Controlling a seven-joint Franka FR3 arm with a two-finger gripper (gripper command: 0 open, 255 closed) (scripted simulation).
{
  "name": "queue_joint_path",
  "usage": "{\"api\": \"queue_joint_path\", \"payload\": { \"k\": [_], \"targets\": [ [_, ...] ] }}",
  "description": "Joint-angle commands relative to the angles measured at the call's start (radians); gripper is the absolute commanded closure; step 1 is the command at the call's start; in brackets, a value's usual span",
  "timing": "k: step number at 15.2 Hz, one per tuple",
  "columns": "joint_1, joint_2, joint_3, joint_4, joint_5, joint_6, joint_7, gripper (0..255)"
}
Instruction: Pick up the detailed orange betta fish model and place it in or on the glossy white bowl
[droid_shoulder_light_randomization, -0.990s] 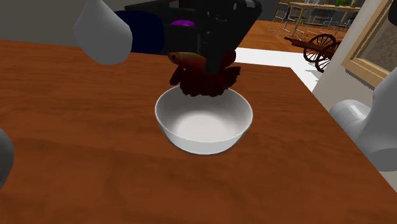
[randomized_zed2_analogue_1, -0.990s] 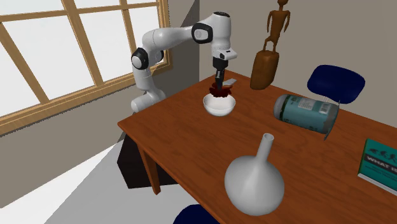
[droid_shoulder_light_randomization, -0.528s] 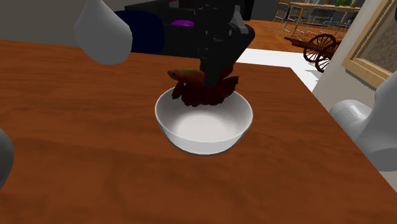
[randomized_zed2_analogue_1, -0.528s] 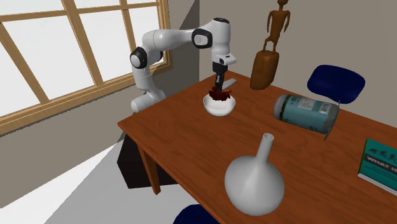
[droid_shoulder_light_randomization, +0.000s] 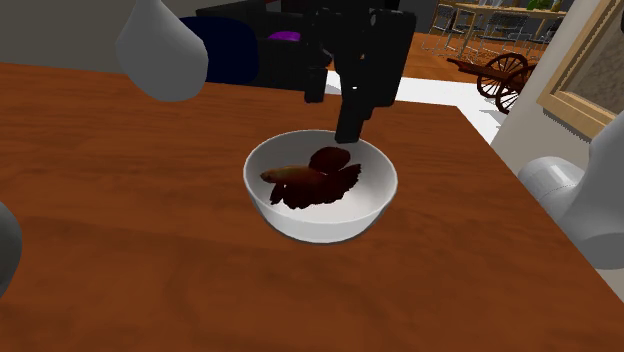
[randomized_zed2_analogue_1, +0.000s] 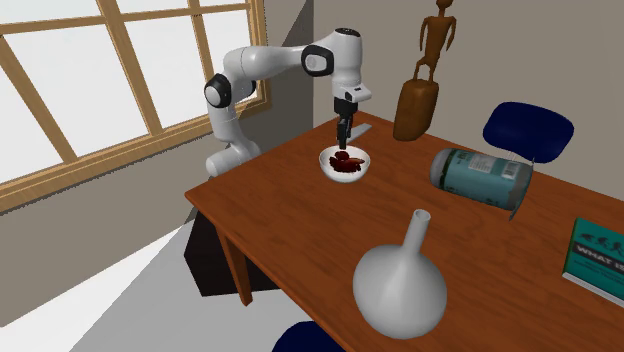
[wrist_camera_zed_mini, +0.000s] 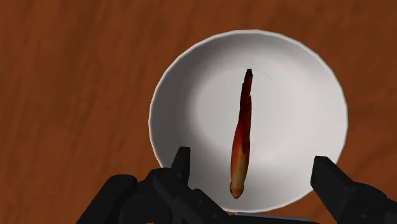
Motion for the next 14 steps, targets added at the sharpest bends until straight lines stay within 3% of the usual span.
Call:
{"api": "queue_joint_path", "payload": {
  "k": [1, 2, 6, 14],
  "targets": [
    [0.0, 0.0, 0.0, 0.0, 0.0, 0.0, 0.0, 0],
    [0.0, 0.0, 0.0, 0.0, 0.0, 0.0, 0.0, 0],
    [0.008, 0.078, 0.018, 0.225, -0.03, -0.152, 0.023, 0],
    [0.008, 0.078, 0.018, 0.225, -0.03, -0.152, 0.023, 0]
  ]
}}
